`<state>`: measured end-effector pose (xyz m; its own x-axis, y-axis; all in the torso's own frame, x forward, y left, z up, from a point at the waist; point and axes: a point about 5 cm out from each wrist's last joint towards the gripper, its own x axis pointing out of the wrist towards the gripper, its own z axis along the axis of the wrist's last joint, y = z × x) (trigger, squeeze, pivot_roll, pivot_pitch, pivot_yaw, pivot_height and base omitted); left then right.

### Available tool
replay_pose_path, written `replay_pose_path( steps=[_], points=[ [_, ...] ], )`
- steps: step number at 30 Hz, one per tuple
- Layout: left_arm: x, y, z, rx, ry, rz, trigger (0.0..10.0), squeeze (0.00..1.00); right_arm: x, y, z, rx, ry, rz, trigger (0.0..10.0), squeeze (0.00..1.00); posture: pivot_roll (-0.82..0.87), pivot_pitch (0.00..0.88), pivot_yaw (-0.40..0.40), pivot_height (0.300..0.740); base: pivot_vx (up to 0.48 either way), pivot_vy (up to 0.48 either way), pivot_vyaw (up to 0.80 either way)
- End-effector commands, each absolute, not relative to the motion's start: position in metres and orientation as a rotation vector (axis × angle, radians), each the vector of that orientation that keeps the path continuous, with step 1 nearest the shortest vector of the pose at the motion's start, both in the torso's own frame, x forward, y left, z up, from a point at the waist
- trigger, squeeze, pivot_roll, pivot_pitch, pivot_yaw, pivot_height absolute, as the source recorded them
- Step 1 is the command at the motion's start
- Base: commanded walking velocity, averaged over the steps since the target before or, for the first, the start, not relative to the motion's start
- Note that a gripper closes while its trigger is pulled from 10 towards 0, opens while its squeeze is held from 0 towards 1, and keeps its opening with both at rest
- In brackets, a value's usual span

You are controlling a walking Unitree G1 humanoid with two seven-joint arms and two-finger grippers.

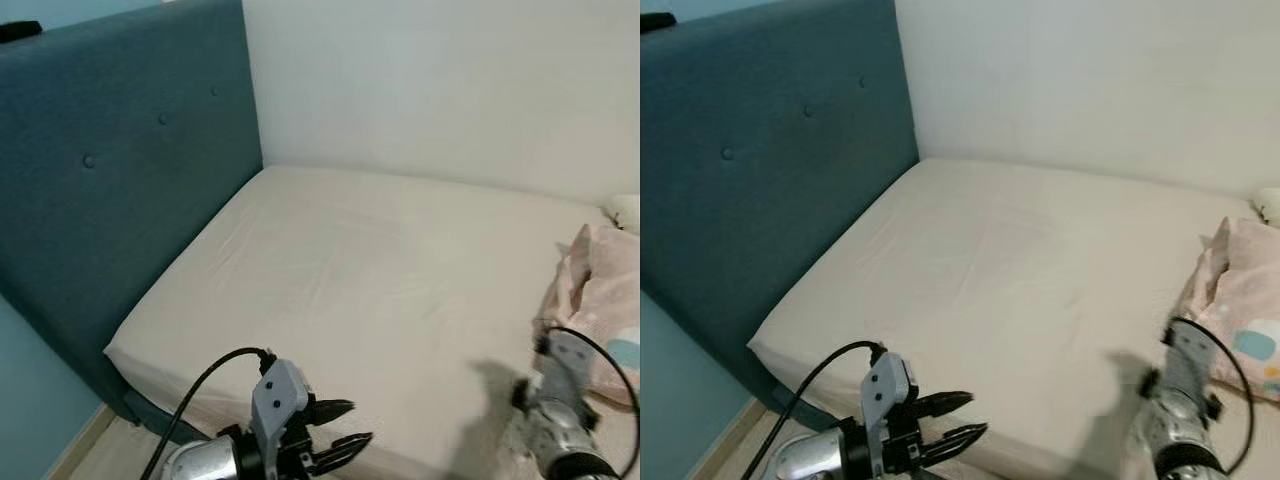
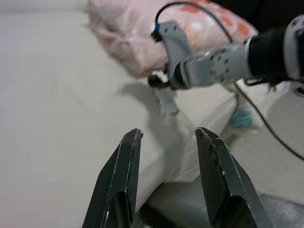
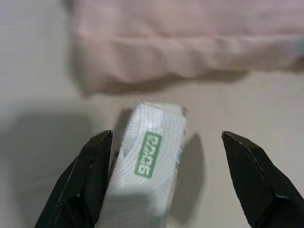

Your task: Clean up the room

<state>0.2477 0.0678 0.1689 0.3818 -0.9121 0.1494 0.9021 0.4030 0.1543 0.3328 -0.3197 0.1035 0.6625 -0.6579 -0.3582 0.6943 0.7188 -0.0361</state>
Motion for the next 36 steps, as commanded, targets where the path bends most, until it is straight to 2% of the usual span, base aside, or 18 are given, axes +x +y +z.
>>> replay_pose_path(
  steps=[1, 7, 19, 20, 22, 28, 29, 30, 31, 36],
  points=[
    [0.241, 0.064, 0.165, 0.031, -0.203, -1.182, 10.0, 0.00, 0.327, -0.318, 0.091, 0.112, 0.416, -0.766, 10.0, 0.00, 0.09, 0.308, 0.035, 0.610, 0.000, 0.000, 0.00],
    [0.238, 0.055, 0.163, 0.038, -0.214, -1.192, 10.0, 0.00, 0.323, -0.310, 0.078, 0.092, 0.474, -0.716, 10.0, 0.00, 0.10, 0.310, 0.034, 0.610, 0.000, 0.000, 0.00],
    [0.233, 0.059, 0.161, 0.092, -0.185, -1.253, 10.0, 0.00, 0.323, -0.285, 0.058, 0.087, 0.602, -0.564, 10.0, 0.00, 0.10, 0.307, 0.029, 0.610, 0.000, 0.000, 0.00],
    [0.231, 0.058, 0.162, 0.083, -0.181, -1.270, 10.0, 0.00, 0.323, -0.280, 0.054, 0.118, 0.631, -0.529, 8.4, 0.00, 0.10, 0.306, 0.029, 0.610, 0.000, 0.000, 0.00],
    [0.222, 0.054, 0.164, 0.067, -0.178, -1.336, 10.0, 0.00, 0.324, -0.268, 0.049, 0.133, 0.672, -0.448, 10.0, 0.00, 0.10, 0.305, 0.029, 0.610, 0.000, 0.000, 0.00],
    [0.222, 0.047, 0.170, 0.074, -0.219, -1.311, 10.0, 0.00, 0.327, -0.262, 0.049, 0.145, 0.674, -0.407, 10.0, 0.00, 0.09, 0.302, 0.028, 0.610, 0.000, 0.000, 0.00],
    [0.228, 0.046, 0.170, 0.086, -0.231, -1.265, 10.0, 0.00, 0.328, -0.261, 0.051, 0.155, 0.665, -0.410, 3.9, 0.00, 0.09, 0.300, 0.029, 0.610, 0.000, 0.000, 0.00],
    [0.228, 0.046, 0.170, 0.086, -0.231, -1.265, 10.0, 0.00, 0.328, -0.261, 0.051, 0.155, 0.665, -0.410, 3.9, 0.00, 0.09, 0.300, 0.029, 0.610, 0.000, 0.000, 0.00],
    [0.233, 0.046, 0.170, 0.102, -0.238, -1.234, 10.0, 0.00, 0.329, -0.261, 0.053, 0.164, 0.652, -0.408, 0.0, 0.00, 0.09, 0.299, 0.027, 0.610, 0.000, 0.000, 0.00],
    [0.242, 0.047, 0.170, 0.120, -0.255, -1.172, 10.0, 0.00, 0.335, -0.258, 0.058, 0.182, 0.626, -0.383, 0.0, 0.00, 0.09, 0.294, 0.027, 0.610, 0.000, 0.000, 0.00]
  ],
)
